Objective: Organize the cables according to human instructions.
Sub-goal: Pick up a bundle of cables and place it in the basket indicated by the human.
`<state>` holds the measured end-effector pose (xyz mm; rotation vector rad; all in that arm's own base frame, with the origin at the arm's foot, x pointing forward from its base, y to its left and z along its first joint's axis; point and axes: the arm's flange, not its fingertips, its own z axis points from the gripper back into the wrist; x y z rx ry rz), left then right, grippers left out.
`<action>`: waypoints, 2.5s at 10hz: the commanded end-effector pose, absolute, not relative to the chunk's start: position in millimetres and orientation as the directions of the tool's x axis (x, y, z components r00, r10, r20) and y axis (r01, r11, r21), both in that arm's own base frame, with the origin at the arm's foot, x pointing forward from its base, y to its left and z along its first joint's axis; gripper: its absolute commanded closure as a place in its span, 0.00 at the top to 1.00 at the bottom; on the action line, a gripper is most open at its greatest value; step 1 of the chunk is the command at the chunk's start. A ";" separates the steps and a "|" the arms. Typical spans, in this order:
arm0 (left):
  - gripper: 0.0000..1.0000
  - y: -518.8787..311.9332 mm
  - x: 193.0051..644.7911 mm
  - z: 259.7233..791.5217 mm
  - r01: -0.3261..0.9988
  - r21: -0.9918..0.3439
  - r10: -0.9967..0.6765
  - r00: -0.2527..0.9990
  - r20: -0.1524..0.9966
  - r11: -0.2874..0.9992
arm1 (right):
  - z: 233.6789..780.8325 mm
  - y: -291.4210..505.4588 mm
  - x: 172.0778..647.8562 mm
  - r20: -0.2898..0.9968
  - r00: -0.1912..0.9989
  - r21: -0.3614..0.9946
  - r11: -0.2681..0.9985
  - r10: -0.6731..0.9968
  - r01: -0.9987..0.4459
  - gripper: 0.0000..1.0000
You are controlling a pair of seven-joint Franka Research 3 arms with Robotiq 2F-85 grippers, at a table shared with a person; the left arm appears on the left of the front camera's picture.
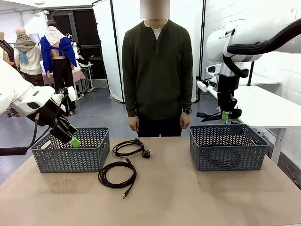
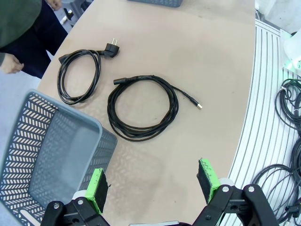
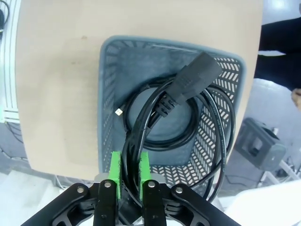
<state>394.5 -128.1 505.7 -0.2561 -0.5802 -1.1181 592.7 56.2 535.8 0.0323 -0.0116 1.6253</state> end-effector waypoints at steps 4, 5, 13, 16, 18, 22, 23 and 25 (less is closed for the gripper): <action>1.00 -124.5 397.5 505.1 0.908 0.084 -0.767 0.294 0.570 0.411 | 512.5 53.3 588.5 0.076 -0.113 -0.033 -0.111 0.991 -0.993 0.00; 1.00 -124.5 397.5 505.1 0.908 0.084 -0.767 0.294 0.570 0.411 | 510.4 52.8 589.8 0.068 -0.103 -0.040 -0.100 0.992 -0.994 0.06; 1.00 -124.5 397.5 505.1 0.908 0.084 -0.767 0.294 0.570 0.411 | 511.1 63.7 598.2 0.043 -0.087 -0.022 -0.086 0.995 -0.996 1.00; 1.00 -124.5 397.5 505.1 0.908 0.084 -0.767 0.294 0.570 0.411 | 513.6 70.6 600.0 0.032 -0.082 -0.006 -0.082 0.996 -0.997 1.00; 1.00 -124.5 397.5 505.1 0.908 0.084 -0.767 0.294 0.570 0.411 | 515.9 76.4 604.1 0.031 -0.014 -0.017 -0.014 0.999 -1.000 1.00; 1.00 -124.5 397.5 505.1 0.908 0.084 -0.767 0.294 0.570 0.411 | 511.9 69.5 596.4 0.042 -0.085 -0.010 -0.085 0.995 -0.996 1.00; 1.00 -124.5 397.5 505.1 0.908 0.084 -0.767 0.294 0.570 0.411 | 511.9 69.5 596.4 0.042 -0.085 -0.010 -0.085 0.995 -0.996 1.00; 1.00 -124.5 397.5 505.1 0.908 0.084 -0.767 0.294 0.570 0.411 | 516.3 86.8 593.5 0.077 0.009 -0.023 0.011 0.997 -1.000 1.00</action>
